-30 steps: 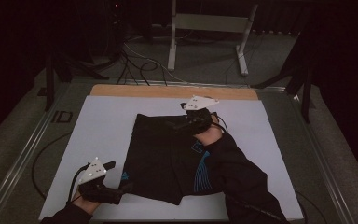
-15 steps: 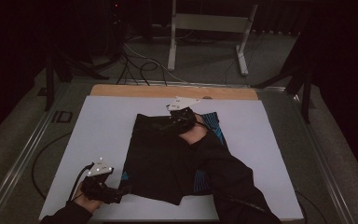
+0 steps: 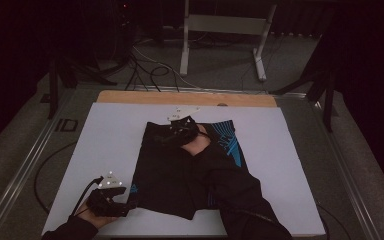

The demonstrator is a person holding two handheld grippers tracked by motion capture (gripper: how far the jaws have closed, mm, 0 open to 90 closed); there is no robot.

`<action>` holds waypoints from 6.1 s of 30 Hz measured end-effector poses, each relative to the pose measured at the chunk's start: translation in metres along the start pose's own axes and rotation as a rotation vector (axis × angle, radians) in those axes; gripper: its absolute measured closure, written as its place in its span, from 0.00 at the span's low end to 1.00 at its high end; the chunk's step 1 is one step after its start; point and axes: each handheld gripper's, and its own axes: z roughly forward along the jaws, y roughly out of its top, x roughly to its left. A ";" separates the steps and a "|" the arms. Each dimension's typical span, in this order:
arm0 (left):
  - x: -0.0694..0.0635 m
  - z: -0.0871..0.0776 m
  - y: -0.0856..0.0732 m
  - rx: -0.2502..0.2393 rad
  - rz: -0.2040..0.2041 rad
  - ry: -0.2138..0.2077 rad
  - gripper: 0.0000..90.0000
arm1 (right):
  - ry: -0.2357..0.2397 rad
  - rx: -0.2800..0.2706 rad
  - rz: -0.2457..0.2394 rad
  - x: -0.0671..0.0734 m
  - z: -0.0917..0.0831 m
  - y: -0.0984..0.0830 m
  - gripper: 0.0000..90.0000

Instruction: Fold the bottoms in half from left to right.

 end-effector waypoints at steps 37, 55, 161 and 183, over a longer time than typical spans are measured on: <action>-0.015 0.002 0.007 -0.054 0.046 0.015 0.95 | 0.064 0.009 0.022 0.013 0.045 0.008 0.13; -0.014 -0.002 0.008 -0.083 0.039 0.024 0.95 | 0.050 0.075 0.077 0.009 0.090 -0.002 0.16; -0.045 -0.023 0.044 -0.192 0.146 -0.070 0.96 | -0.158 0.250 0.060 -0.023 0.064 0.015 0.97; -0.071 -0.017 0.074 -0.199 0.219 -0.146 0.96 | -0.202 0.197 0.087 -0.040 0.011 0.013 0.97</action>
